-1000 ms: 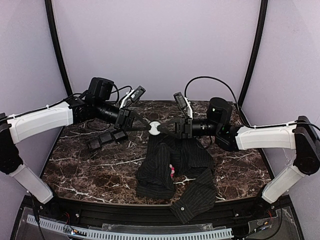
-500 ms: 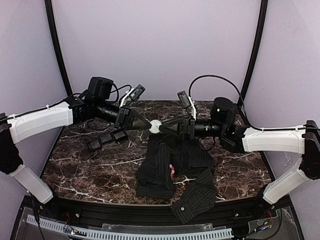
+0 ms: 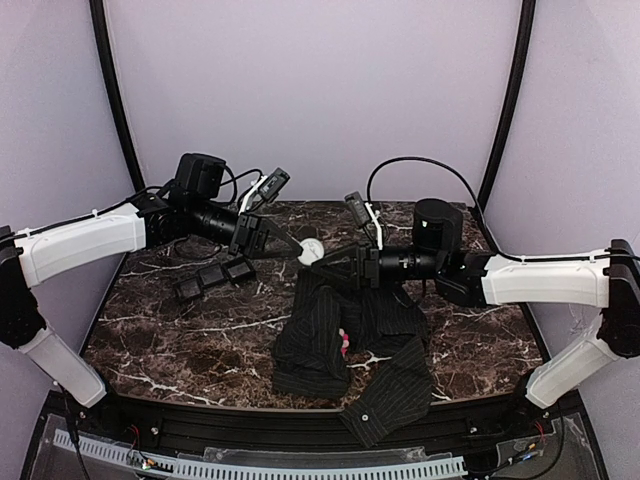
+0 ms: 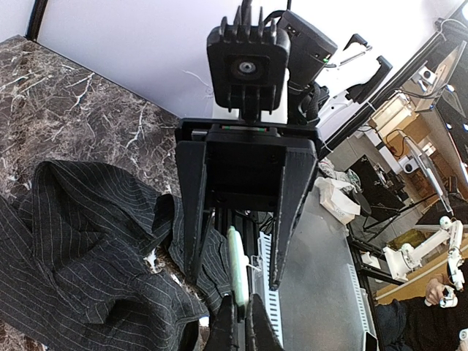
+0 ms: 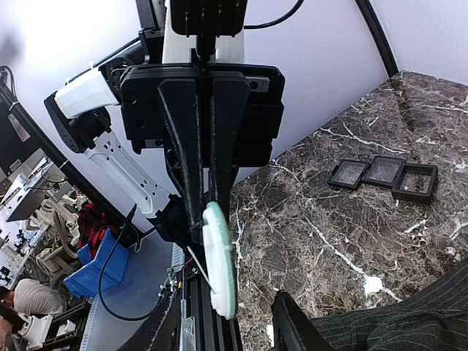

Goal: Remove the brooch from the garment
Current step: Close the brooch securely.

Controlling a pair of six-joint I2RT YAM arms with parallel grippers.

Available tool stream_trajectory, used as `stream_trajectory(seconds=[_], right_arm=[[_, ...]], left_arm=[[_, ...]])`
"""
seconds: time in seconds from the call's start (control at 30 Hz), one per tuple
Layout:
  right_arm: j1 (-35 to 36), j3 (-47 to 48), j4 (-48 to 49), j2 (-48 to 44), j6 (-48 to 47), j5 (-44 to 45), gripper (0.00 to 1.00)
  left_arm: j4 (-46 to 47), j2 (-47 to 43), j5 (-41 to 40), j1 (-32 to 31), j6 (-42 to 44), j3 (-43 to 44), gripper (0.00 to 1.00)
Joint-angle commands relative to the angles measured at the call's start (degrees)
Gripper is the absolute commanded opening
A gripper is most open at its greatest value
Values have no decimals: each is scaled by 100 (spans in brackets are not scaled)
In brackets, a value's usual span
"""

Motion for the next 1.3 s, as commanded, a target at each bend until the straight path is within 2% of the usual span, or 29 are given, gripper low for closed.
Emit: stream_trajectory(seconds=[0.0, 1.27], right_arm=[[58, 177, 20, 68, -100, 122, 41], [25, 247, 579, 250, 392, 232, 25]], left_arm=[[95, -38, 63, 31, -32, -44, 1], [-88, -31, 194, -3, 213, -35, 1]])
